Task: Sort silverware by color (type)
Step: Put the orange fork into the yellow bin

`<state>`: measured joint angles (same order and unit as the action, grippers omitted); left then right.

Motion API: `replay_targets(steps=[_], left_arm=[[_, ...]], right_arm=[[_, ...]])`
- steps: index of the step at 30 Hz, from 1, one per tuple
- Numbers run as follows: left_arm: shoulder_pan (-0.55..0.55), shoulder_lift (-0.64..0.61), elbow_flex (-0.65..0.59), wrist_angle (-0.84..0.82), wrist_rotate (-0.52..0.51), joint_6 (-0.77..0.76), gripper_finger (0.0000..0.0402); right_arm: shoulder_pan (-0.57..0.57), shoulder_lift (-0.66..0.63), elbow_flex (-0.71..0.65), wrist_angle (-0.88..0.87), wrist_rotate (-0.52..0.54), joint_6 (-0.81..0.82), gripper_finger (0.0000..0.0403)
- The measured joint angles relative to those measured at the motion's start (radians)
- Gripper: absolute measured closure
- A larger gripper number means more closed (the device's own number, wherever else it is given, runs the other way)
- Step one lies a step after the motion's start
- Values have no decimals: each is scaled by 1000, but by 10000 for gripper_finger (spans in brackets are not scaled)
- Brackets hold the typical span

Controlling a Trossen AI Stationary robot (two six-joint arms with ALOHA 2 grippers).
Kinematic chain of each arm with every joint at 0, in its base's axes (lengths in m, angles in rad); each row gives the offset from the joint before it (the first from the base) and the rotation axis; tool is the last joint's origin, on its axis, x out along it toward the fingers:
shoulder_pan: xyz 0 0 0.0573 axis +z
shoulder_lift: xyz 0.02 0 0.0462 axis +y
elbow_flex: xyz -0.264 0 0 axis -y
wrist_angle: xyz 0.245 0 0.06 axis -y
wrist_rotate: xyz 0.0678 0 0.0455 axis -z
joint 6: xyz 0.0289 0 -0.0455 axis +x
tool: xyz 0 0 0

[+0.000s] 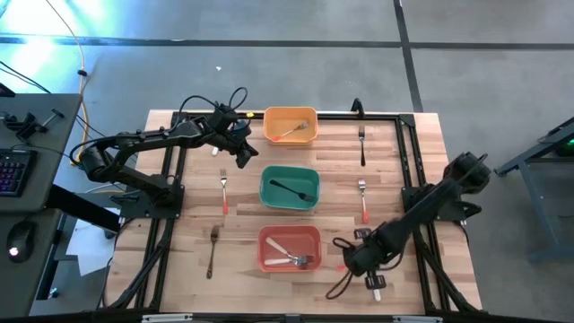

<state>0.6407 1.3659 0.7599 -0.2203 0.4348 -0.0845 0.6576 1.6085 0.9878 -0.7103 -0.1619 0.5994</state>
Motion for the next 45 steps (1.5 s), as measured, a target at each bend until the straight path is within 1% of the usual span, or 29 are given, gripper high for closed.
replay_targets(steps=[4,6,10,13,17,20,25,28,30,32,35,38,43,45], left_arm=[[0,0,0,1,0,0,401],[0,0,0,1,0,1,401],[0,0,0,3,0,3,401],[0,0,0,11,0,3,401],[0,0,0,17,-2,3,401],[0,0,0,22,-5,3,401],[0,0,0,47,-18,0,401],[0,0,0,58,-35,-8,401],[1,0,0,62,-50,-16,401],[1,0,0,62,-56,-20,401],[1,0,0,62,-61,-35,401],[1,0,0,62,-68,-43,401],[1,0,0,62,-83,-44,401],[1,0,0,62,-84,-44,401]], right_arm=[[-55,-101,1,-84,6,45,402],[-92,-148,20,-157,35,45,402],[-198,-215,93,-323,105,-40,403],[-315,-235,154,-394,161,-136,403],[-504,-235,224,-390,230,-294,403],[-650,-233,267,-334,263,-417,403],[-890,-220,320,-200,274,-638,403],[-1009,-159,368,-127,287,-757,403],[-1070,-94,419,-83,274,-810,403],[-1126,-15,485,-71,224,-824,403],[-1195,116,590,-83,121,-787,403],[-1239,243,703,-122,59,-743,403],[-1258,428,877,-201,37,-726,403],[-1257,487,939,-221,35,-695,403]])
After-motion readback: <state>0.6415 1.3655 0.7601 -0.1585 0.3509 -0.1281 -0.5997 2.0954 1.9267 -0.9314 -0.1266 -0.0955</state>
